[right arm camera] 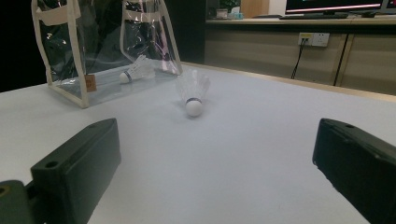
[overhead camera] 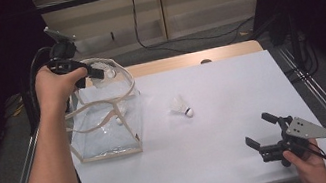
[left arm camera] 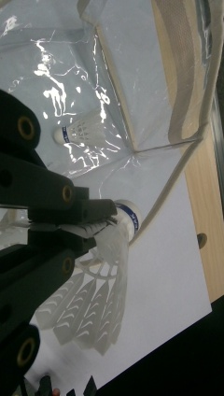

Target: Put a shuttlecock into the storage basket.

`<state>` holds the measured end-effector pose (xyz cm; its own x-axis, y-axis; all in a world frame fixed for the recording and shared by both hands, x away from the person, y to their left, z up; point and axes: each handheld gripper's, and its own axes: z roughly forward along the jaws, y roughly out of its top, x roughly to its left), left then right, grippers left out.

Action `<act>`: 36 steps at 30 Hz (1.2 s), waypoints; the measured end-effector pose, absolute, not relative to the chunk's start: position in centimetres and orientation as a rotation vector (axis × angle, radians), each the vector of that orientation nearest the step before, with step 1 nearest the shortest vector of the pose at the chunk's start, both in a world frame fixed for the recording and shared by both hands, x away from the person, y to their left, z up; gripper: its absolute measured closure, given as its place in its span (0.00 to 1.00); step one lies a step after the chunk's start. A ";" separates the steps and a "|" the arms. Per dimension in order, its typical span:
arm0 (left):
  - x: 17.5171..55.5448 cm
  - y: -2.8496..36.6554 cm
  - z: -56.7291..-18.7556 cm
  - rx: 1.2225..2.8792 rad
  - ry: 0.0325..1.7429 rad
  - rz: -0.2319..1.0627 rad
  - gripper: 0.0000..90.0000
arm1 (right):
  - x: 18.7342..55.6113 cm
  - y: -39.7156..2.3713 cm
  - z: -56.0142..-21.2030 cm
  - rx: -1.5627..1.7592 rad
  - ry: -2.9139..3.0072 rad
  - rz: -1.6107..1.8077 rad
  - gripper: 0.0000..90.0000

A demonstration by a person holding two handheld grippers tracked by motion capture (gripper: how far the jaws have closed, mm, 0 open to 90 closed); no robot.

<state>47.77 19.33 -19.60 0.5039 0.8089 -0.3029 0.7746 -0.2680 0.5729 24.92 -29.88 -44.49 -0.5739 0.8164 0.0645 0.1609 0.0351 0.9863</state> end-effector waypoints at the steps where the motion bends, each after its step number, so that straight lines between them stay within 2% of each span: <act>1: 47.8 19.3 -19.6 2.066 1.294 0.071 0.99 | 24.9 -29.9 -44.5 0.987 1.780 1.580 0.01; 36: 48.5 19.4 -21.4 2.075 1.331 0.063 0.99 | 24.9 -29.9 -44.5 0.987 1.782 1.580 0.01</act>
